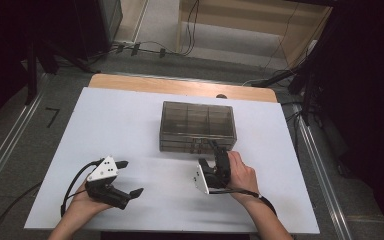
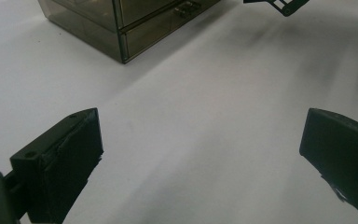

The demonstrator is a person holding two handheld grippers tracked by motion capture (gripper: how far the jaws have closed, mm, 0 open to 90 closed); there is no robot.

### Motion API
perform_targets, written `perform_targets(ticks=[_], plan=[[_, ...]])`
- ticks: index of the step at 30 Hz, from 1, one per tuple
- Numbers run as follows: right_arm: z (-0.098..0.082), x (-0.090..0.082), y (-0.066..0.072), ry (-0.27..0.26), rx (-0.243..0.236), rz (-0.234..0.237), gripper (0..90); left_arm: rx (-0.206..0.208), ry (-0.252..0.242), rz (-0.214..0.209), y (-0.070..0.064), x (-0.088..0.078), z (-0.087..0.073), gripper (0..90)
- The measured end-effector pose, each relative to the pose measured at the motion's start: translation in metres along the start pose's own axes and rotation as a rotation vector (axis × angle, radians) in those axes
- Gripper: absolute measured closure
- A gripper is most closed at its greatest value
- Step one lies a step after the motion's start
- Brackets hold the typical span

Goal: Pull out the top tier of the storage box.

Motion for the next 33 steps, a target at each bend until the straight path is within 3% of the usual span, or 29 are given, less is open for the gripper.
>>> perform_targets(ticks=[16,26,33], plan=[[0.004,0.001,0.002,0.001,-0.065,-0.019,30.5,0.000,0.002,-0.006,-0.001,0.001,0.000,0.0],[0.009,0.000,0.001,0.008,-0.064,-0.012,40.3,-0.001,0.001,0.000,0.000,0.000,0.000,0.0],[0.013,0.003,-0.004,0.019,-0.090,-0.024,46.2,0.001,0.002,-0.003,-0.001,0.000,0.001,0.0]])
Point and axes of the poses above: each handheld gripper's, and its own axes: x roughly forward along the jaws, z roughly out of its top, y roughly to its left, the point moved 3 cm from there along x, roughly forward along the jaws, and after that the axes turned 9 degrees about x, right-handed, at the moved point
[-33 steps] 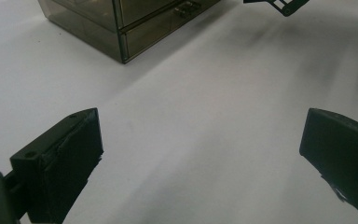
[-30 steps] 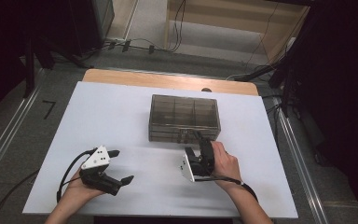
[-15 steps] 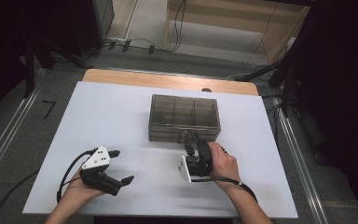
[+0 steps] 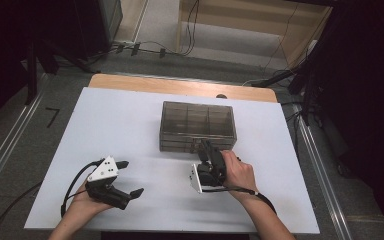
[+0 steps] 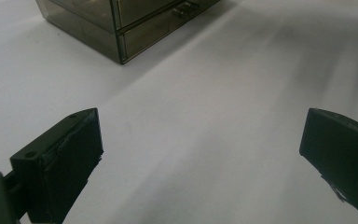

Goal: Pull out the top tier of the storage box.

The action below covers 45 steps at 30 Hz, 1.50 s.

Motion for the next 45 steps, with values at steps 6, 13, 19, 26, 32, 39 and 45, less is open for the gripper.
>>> perform_targets(ticks=[6,13,19,26,32,39,45], plan=[[0.001,0.004,0.002,0.012,-0.020,-0.024,51.2,-0.001,0.000,0.001,0.000,0.000,0.000,0.0],[0.001,0.006,0.005,0.026,-0.037,-0.036,55.9,0.001,0.000,0.000,0.000,0.000,0.000,0.0],[0.000,0.007,0.005,0.028,-0.050,-0.051,60.9,0.000,-0.004,0.001,-0.001,0.000,0.000,0.0],[-0.001,0.009,0.006,0.039,-0.060,-0.053,64.1,0.002,-0.003,0.001,-0.001,0.000,0.000,0.0],[0.000,0.010,0.007,0.046,-0.067,-0.070,67.2,0.004,-0.001,-0.001,-0.001,0.000,0.000,0.0],[0.000,0.011,0.006,0.045,-0.073,-0.071,70.7,0.004,-0.001,-0.002,-0.001,0.000,0.000,0.0],[0.001,0.011,0.007,0.044,-0.075,-0.075,72.7,0.004,-0.001,-0.002,-0.001,0.000,0.000,0.0]])
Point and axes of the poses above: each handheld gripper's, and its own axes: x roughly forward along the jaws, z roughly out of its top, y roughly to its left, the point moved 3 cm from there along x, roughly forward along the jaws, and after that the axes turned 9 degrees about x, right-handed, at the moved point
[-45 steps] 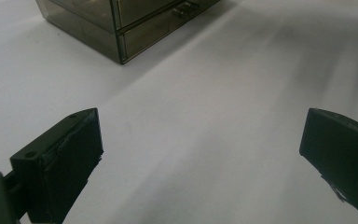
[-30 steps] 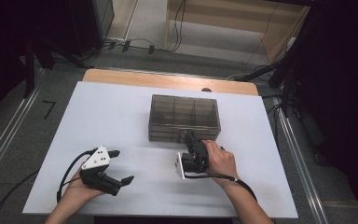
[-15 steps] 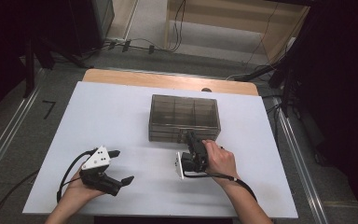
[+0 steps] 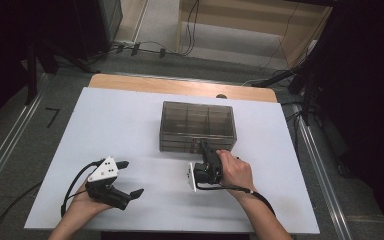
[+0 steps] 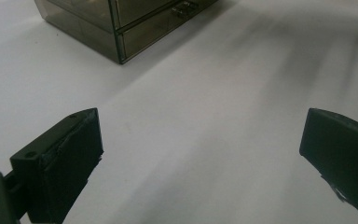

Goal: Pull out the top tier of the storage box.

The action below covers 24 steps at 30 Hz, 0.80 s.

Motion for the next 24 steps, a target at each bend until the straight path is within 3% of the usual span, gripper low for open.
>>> perform_targets(ticks=[24], plan=[[0.0016,-0.0001,-0.0005,0.015,-0.016,-0.016,77.1,0.002,-0.001,-0.002,0.0000,0.0000,0.0001,0.0]])
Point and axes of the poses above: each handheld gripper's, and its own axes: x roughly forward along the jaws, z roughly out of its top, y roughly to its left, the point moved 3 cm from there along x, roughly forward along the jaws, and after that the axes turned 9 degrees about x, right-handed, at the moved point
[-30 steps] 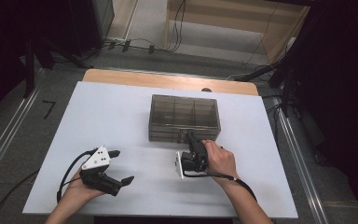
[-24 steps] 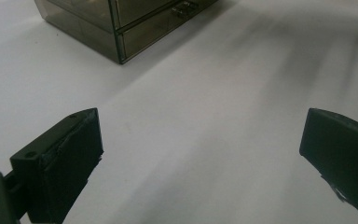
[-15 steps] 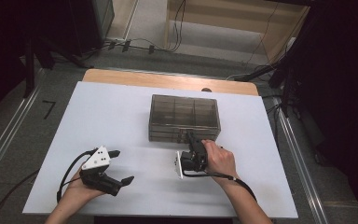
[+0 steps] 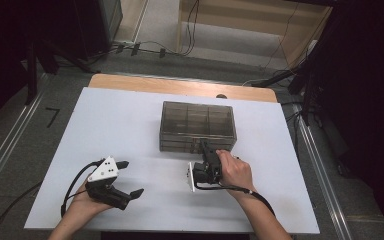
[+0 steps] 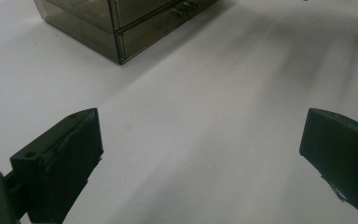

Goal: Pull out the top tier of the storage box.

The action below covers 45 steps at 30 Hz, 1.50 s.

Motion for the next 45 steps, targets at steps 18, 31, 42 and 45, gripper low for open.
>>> perform_targets(ticks=[18,31,42,45], plan=[[0.001,-0.001,0.000,0.007,-0.010,-0.004,78.5,-0.001,0.001,0.000,0.000,0.000,0.000,0.0],[0.001,-0.005,0.001,0.003,-0.016,-0.002,78.5,0.001,0.003,0.001,0.000,0.000,0.000,0.0],[0.001,-0.009,0.002,0.002,-0.012,0.001,78.5,0.001,0.003,0.002,0.000,0.000,-0.001,0.0],[0.001,-0.010,0.002,0.002,-0.017,0.001,78.5,0.002,0.003,0.002,0.000,0.000,0.000,0.0]])
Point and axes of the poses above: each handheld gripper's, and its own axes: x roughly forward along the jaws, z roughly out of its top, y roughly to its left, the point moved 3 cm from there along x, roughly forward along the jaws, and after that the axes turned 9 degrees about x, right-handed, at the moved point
